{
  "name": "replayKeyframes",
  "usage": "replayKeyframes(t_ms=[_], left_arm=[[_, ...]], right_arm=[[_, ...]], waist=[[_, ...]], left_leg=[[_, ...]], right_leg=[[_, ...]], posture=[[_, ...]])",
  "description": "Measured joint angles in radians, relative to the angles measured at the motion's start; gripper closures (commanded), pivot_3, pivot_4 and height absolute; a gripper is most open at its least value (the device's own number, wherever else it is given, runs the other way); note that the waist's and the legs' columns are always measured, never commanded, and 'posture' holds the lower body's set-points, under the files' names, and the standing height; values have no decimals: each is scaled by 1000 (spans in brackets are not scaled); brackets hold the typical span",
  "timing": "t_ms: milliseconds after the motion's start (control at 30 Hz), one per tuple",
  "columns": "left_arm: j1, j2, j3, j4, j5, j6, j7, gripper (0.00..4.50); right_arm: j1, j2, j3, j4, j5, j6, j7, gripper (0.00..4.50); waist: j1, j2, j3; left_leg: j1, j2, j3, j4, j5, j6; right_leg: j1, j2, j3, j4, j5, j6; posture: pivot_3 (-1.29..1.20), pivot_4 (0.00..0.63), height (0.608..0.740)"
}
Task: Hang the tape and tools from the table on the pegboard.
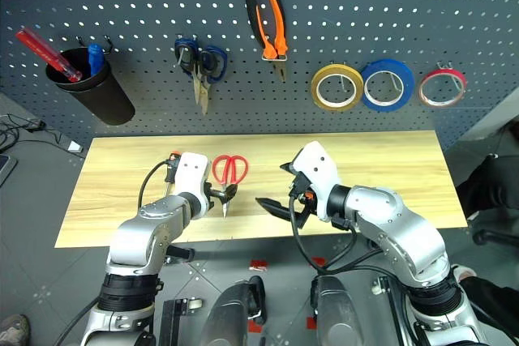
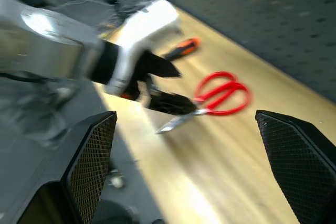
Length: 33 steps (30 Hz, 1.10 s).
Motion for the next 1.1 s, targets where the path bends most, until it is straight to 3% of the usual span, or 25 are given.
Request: replayKeyframes(t_ms=[233,567,733,1033,1100], left_arm=[[-46,-76,32,124,1,43,56,43],[-131,-80,4,277,38,0,78,43],[-143,-72,20,310,36,-18,64,1213],[-160,-29,36,363,32,-51,-10,4095],[-160,-25,33,368,33,-59,-22,4130]], right_arm=[[-2,1,7,-5,28,5,1,0],[-6,-64,38,-4,63,20,66,0],[-10,-87,43,6,62,19,84,0],[-11,-106,27,22,63,24,83,0],[-13,-121,25,34,54,19,81,0]], waist=[[2,-3,2],[2,-5,3],[2,-4,3],[4,-4,3],[4,-4,3]], left_leg=[[0,0,0,0,0,0],[0,0,0,-1,0,0],[0,0,0,-1,0,0],[0,-1,0,-1,0,0],[0,-1,0,-1,0,0]], right_leg=[[0,0,0,-1,0,0],[0,-1,-1,-1,0,0],[0,-1,-1,-1,0,0],[1,-2,-1,-1,0,0],[1,-3,-1,-1,0,0]], posture=[[-161,353,740],[-174,356,740],[-182,358,740],[-193,354,740],[-193,354,740]])
